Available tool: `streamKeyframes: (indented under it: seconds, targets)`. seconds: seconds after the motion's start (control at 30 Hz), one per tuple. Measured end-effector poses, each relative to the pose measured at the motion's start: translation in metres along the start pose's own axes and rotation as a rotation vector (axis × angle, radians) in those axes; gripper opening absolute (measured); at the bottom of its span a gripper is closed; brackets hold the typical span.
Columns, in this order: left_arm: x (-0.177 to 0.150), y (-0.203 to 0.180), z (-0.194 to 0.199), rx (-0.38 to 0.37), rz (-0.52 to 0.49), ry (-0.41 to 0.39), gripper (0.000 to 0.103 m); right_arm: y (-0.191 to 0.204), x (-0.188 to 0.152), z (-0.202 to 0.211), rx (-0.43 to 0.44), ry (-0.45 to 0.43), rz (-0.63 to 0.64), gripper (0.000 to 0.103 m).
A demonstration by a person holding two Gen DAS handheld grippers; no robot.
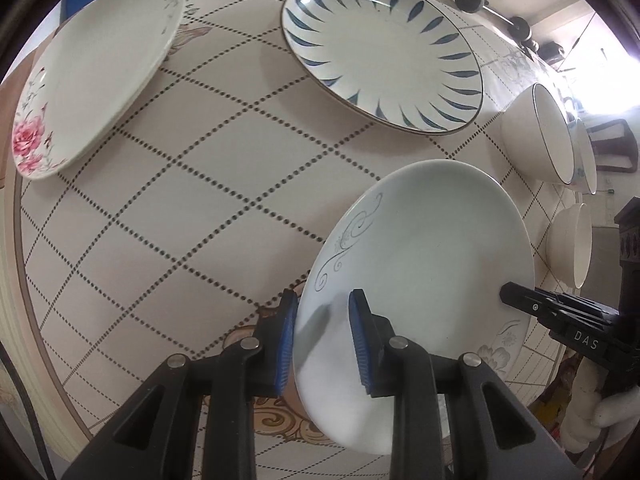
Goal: Organize plates and bowls
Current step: 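Grasp the grey-swirl plate rim with both grippers and lift it, then lower the grey-swirl plate onto the flower medallion and open both grippers, then grasp the rim of the pink-flower plate with both grippers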
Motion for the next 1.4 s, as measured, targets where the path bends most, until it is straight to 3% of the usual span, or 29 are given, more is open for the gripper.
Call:
streamKeyframes:
  seconds: [0.2, 0.37, 0.5, 0.7, 0.8, 0.83, 1.0, 1.17, 1.27, 1.4]
  targets:
    - [0.003, -0.004, -0.037, 0.04, -0.019, 0.023, 0.024, -0.04, 0.003, 0.005, -0.025, -0.003, -0.029, 0.021]
    - [-0.006, 0.002, -0.031, 0.056, -0.008, 0.022, 0.023, -0.05, 0.001, 0.003, -0.032, -0.002, -0.023, 0.021]
    - [-0.009, -0.019, -0.033, 0.065, 0.021, 0.017, 0.023, -0.051, 0.0, 0.0, -0.026, 0.007, -0.019, 0.021]
    - [-0.014, 0.004, 0.013, 0.136, 0.108, -0.083, 0.025, -0.049, -0.002, 0.01, -0.069, -0.002, 0.002, 0.021]
    - [-0.013, 0.023, 0.045, 0.134, 0.175, -0.139, 0.026, -0.042, -0.003, 0.03, -0.05, -0.028, 0.012, 0.023]
    - [-0.013, 0.033, 0.053, 0.133, 0.203, -0.159, 0.027, -0.036, -0.001, 0.037, -0.042, -0.039, 0.026, 0.025]
    - [-0.002, 0.076, 0.088, 0.162, 0.327, -0.245, 0.036, 0.015, 0.012, 0.067, 0.003, -0.093, 0.173, 0.069]
    - [0.013, 0.129, 0.094, 0.082, 0.425, -0.242, 0.036, 0.109, 0.046, 0.066, 0.142, -0.145, 0.238, 0.095]
    - [0.028, 0.171, 0.097, 0.074, 0.478, -0.256, 0.036, 0.166, 0.068, 0.053, 0.213, -0.175, 0.26, 0.1]
    - [0.054, 0.224, 0.092, 0.043, 0.521, -0.253, 0.036, 0.223, 0.103, 0.022, 0.149, -0.166, 0.314, 0.1]
Point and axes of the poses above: each gripper's, at about its wrist camera, not at the fingertips, and z roughly against the way its jaws point, y to its left, x to its top, the point moved 10 cm from there along -z, roughly the way its jaws point, and after that the axes turned 10 degrees about x, right-handed, at the moved point
